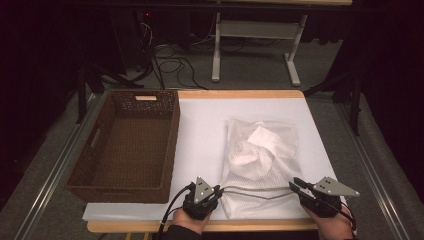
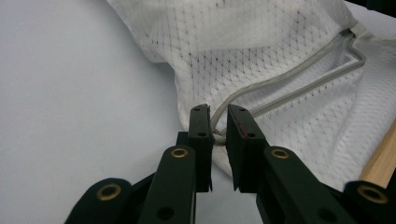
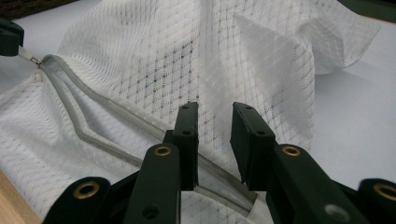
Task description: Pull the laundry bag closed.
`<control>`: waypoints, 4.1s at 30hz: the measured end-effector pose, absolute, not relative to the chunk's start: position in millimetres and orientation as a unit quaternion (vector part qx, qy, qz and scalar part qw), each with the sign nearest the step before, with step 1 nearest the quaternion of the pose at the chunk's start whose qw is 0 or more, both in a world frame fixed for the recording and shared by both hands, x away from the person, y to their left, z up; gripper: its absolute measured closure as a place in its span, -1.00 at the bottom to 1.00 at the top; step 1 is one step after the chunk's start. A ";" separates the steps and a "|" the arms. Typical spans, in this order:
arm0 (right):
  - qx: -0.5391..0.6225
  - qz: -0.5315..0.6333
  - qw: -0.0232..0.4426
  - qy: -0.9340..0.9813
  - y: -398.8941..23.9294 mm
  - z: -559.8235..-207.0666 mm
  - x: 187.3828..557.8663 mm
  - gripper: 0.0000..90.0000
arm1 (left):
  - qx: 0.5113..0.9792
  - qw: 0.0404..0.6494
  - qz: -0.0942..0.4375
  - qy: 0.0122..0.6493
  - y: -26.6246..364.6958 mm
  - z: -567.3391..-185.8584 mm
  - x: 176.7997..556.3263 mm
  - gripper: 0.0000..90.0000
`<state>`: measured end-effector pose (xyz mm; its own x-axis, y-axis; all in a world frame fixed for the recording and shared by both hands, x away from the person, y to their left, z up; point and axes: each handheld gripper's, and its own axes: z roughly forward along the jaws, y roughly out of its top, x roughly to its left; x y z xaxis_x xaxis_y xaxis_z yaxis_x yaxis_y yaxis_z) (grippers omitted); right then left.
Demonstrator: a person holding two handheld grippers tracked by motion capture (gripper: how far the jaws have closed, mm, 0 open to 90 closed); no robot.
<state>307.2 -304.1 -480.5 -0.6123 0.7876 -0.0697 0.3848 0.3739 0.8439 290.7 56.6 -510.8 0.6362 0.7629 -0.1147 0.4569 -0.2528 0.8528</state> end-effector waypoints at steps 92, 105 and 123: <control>0.327 0.461 0.214 0.797 -276.5 -471.8 295.9 0.58 | 0.748 0.492 0.135 0.424 50.2 -512.0 300.1 0.95; 0.303 0.467 0.167 0.814 -229.7 -480.6 293.0 0.52 | 0.740 0.514 0.141 0.410 48.5 -506.1 296.5 0.96; 0.284 0.466 0.124 0.829 -183.3 -493.7 306.4 0.57 | 0.739 0.526 0.140 0.398 46.9 -502.2 293.4 0.96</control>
